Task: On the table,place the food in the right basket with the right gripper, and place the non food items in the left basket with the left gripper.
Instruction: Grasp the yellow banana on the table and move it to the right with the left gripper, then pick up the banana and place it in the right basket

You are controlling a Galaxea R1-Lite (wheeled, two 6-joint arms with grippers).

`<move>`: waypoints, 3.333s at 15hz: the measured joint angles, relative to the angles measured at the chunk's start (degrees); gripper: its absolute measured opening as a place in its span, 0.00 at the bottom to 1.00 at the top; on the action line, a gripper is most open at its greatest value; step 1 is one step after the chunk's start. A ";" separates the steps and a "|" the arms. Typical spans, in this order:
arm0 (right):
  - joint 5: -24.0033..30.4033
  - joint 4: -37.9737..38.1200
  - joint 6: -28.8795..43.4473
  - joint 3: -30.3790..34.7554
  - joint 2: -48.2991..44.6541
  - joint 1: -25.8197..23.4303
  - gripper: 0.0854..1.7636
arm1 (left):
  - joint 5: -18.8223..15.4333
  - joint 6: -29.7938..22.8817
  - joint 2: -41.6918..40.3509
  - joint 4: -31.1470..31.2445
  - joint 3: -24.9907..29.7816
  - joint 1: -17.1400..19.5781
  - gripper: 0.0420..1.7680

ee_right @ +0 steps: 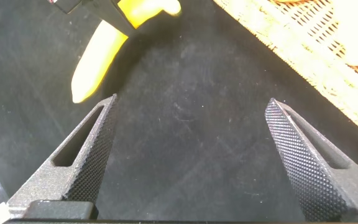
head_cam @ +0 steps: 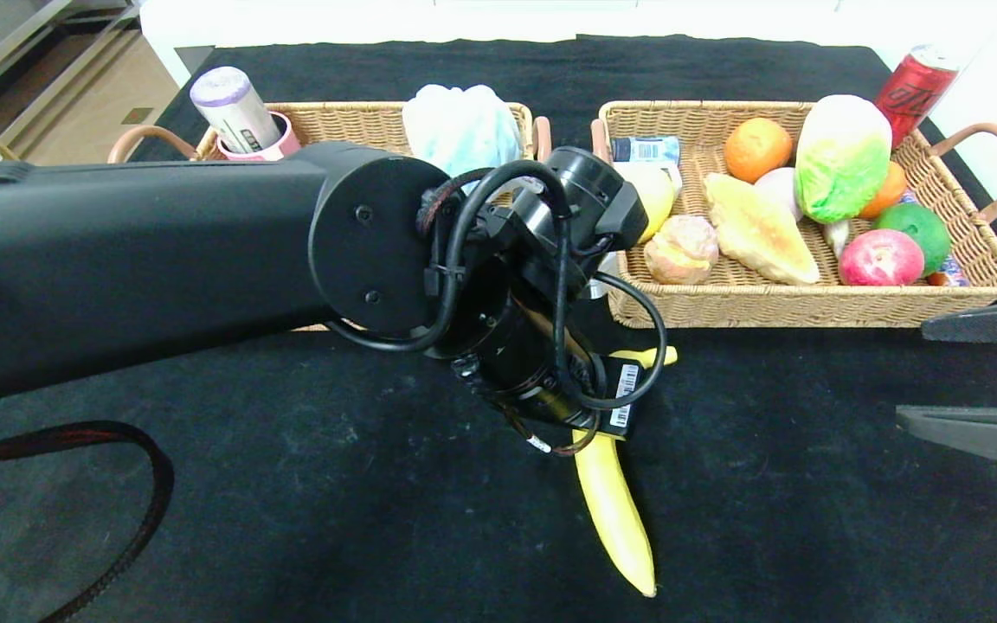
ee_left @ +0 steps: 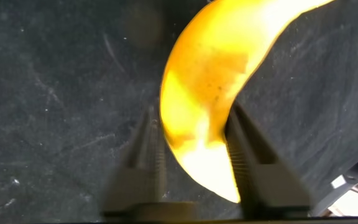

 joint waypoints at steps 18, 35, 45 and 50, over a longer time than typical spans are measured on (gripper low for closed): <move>-0.30 -0.02 0.61 -0.02 0.89 0.00 0.97 | -0.50 6.22 -17.64 5.07 6.73 5.02 0.91; -28.22 -7.16 26.67 -3.55 9.31 20.21 0.97 | -19.83 30.31 -47.65 -35.34 58.84 30.40 0.96; -29.96 -6.78 26.59 -5.28 10.31 24.39 0.97 | -19.79 35.21 -51.24 -35.47 59.98 31.90 0.97; -39.79 -6.86 30.59 -6.28 14.48 34.40 0.97 | -19.70 35.40 -51.52 -35.56 60.11 31.98 0.97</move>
